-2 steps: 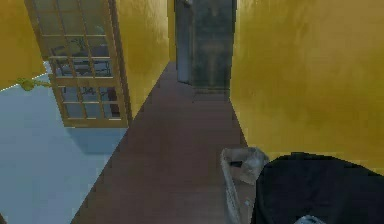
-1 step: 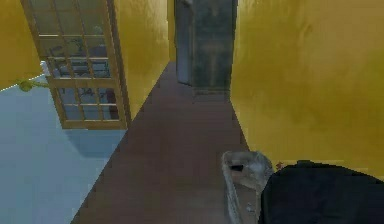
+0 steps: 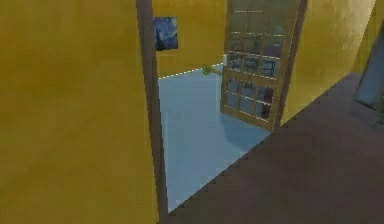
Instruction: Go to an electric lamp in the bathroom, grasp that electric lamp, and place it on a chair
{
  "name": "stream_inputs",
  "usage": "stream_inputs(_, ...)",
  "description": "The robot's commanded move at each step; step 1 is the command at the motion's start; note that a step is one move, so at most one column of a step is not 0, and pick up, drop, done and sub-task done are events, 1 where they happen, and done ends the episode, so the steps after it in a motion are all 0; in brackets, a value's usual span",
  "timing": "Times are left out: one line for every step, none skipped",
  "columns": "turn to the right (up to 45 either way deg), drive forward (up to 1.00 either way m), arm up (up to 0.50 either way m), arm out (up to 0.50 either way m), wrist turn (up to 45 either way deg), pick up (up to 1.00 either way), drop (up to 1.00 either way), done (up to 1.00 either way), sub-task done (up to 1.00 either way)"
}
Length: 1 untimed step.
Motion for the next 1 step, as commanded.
stream_inputs(-27.0, 0.0, 0.0, 0.0, 0.0, 0.0, 0.0, 0.0, 0.0)
